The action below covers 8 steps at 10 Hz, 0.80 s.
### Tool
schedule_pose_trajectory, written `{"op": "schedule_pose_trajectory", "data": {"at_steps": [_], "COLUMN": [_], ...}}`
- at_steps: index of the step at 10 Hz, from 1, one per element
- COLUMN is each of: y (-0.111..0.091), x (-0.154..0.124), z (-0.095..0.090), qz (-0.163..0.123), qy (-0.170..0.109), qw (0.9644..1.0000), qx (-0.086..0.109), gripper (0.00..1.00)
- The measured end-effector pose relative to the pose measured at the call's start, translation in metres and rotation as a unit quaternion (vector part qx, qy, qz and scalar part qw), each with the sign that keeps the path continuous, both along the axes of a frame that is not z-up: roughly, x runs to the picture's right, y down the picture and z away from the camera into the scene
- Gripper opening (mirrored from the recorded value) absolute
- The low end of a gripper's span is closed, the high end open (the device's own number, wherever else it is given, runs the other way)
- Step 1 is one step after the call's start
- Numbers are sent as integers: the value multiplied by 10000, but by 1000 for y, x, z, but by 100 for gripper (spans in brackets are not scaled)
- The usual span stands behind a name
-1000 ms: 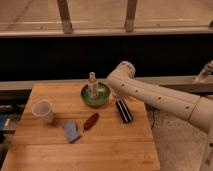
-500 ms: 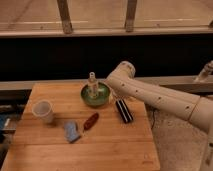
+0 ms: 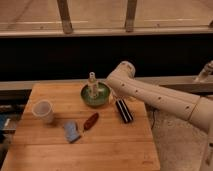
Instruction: Wipe the white sponge on the table
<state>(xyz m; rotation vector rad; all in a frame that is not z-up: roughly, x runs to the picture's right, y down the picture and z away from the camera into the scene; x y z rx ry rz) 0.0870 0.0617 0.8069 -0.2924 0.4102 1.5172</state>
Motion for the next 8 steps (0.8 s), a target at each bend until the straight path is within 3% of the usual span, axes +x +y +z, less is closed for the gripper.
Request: {"op": "schedule_pose_trajectory", "data": {"at_steps": [8], "y": [0], "x": [-5], "z": [-3], "qz": [-87], "qy": [-44], "qw": [9999], "qx": [75], "gripper": [70]}}
